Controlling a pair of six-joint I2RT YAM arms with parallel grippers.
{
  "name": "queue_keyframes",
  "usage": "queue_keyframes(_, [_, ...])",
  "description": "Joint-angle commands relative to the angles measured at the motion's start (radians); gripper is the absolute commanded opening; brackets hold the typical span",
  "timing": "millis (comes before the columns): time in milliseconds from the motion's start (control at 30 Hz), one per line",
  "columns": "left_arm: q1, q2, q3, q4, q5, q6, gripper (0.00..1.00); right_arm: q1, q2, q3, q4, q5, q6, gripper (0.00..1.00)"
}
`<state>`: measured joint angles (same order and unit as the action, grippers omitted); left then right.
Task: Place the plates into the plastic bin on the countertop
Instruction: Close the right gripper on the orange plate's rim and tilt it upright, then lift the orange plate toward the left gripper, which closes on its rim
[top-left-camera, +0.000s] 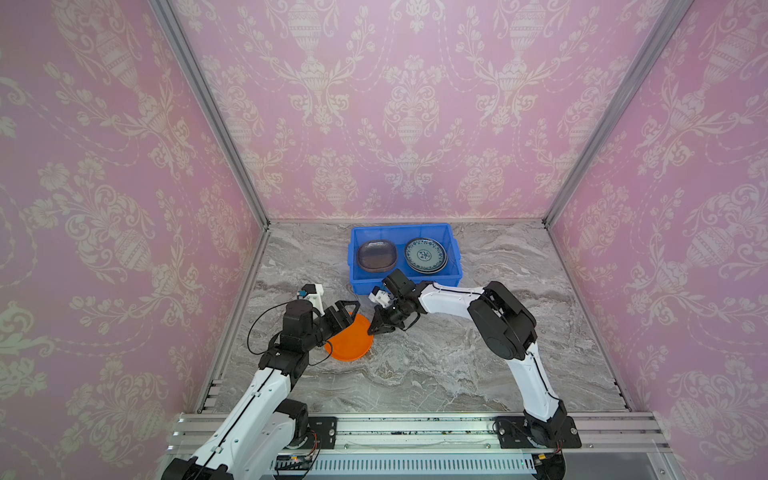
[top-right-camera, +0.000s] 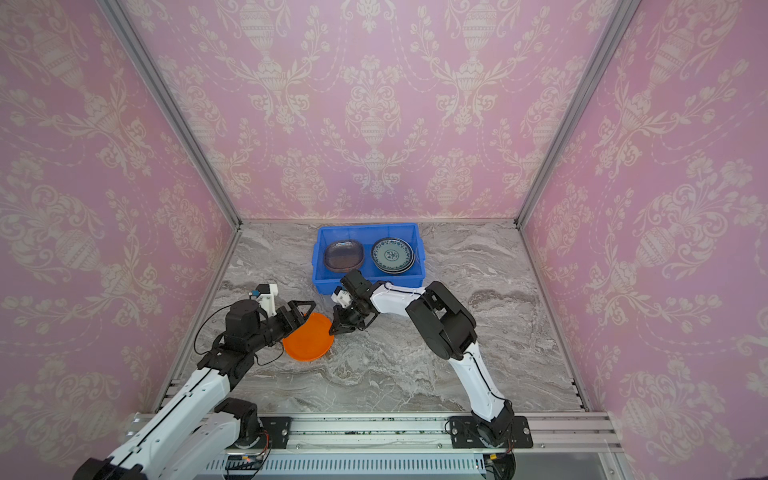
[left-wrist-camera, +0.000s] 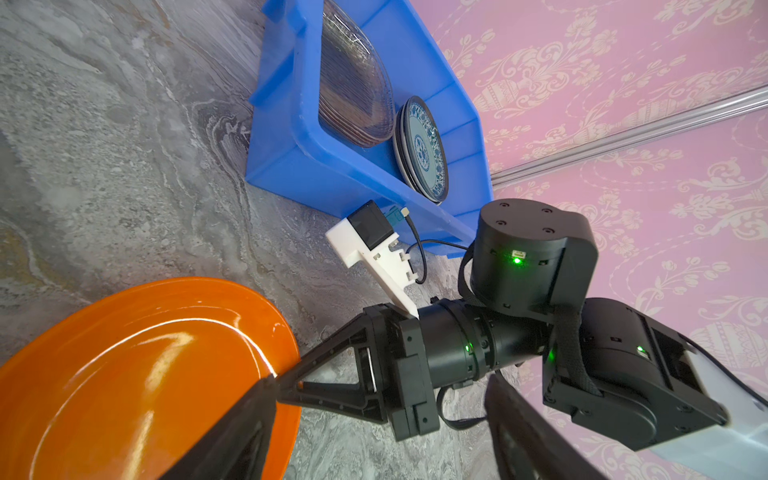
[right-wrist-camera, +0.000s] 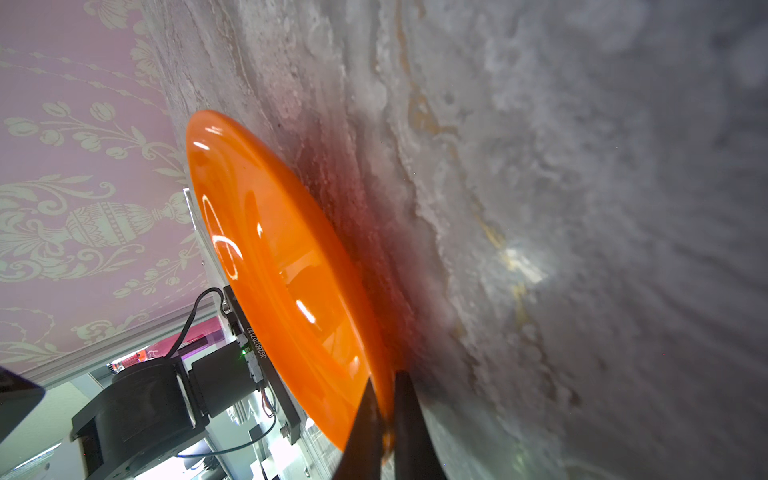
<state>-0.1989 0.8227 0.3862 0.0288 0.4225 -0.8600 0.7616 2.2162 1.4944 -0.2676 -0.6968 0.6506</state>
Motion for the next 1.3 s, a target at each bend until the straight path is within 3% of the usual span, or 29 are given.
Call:
queue_keyframes(0, [0.006, 0.013, 0.033, -0.012, 0.016, 0.048, 0.81, -0.003, -0.049, -0.018, 0.02, 0.015, -0.012, 0.0])
queue_keyframes(500, [0.009, 0.101, 0.183, -0.052, -0.037, 0.2, 0.8, -0.032, -0.201, -0.064, -0.038, 0.065, -0.046, 0.0])
queue_keyframes(900, [0.01, 0.203, 0.291, 0.001, -0.051, 0.293, 0.81, -0.246, -0.416, -0.148, -0.085, 0.075, -0.007, 0.0])
queue_keyframes(1133, [0.009, 0.318, 0.265, 0.204, 0.019, 0.203, 0.72, -0.305, -0.467, -0.148, -0.104, 0.08, -0.013, 0.0])
queue_keyframes(1267, [0.01, 0.371, 0.271, 0.276, 0.044, 0.17, 0.59, -0.312, -0.474, -0.143, -0.096, 0.067, -0.007, 0.0])
